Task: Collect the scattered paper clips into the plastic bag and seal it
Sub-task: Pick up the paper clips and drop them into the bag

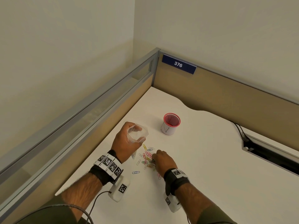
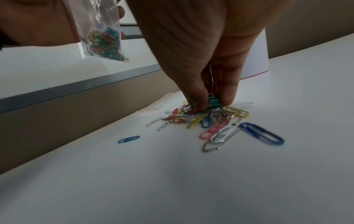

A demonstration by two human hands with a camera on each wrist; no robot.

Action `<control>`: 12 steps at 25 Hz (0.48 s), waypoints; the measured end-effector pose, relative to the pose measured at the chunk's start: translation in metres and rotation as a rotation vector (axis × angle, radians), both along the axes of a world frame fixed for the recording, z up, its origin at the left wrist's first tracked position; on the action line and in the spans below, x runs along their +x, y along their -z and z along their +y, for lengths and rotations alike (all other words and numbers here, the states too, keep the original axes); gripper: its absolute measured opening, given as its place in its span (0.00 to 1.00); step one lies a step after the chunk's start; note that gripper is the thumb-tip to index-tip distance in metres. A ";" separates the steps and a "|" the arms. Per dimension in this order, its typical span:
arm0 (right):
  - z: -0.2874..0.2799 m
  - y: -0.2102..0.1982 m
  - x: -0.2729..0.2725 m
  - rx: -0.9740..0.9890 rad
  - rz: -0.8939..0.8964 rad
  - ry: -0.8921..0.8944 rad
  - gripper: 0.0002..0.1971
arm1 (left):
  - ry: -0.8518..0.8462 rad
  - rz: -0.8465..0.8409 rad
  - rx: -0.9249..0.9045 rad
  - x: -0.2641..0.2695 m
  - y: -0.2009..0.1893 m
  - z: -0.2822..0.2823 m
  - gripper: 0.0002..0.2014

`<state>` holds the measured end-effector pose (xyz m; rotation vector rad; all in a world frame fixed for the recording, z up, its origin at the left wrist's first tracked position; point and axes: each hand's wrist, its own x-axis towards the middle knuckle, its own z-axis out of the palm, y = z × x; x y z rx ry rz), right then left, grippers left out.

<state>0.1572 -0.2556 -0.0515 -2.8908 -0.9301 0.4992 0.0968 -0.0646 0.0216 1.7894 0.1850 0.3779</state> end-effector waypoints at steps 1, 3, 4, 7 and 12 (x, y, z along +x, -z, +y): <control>-0.001 0.000 0.002 0.014 -0.002 0.012 0.11 | -0.001 0.003 0.003 -0.001 0.000 0.001 0.20; -0.005 -0.001 0.005 0.067 0.021 0.076 0.10 | 0.001 0.007 0.007 -0.001 0.001 0.001 0.20; -0.007 -0.002 0.008 0.113 0.039 0.135 0.10 | 0.003 0.011 0.009 -0.001 0.001 0.001 0.20; -0.018 -0.009 0.017 0.277 0.064 0.324 0.10 | 0.009 0.024 0.014 0.000 0.005 0.002 0.20; -0.036 -0.025 0.026 0.522 0.136 0.514 0.06 | 0.037 0.038 0.005 0.007 0.011 -0.004 0.20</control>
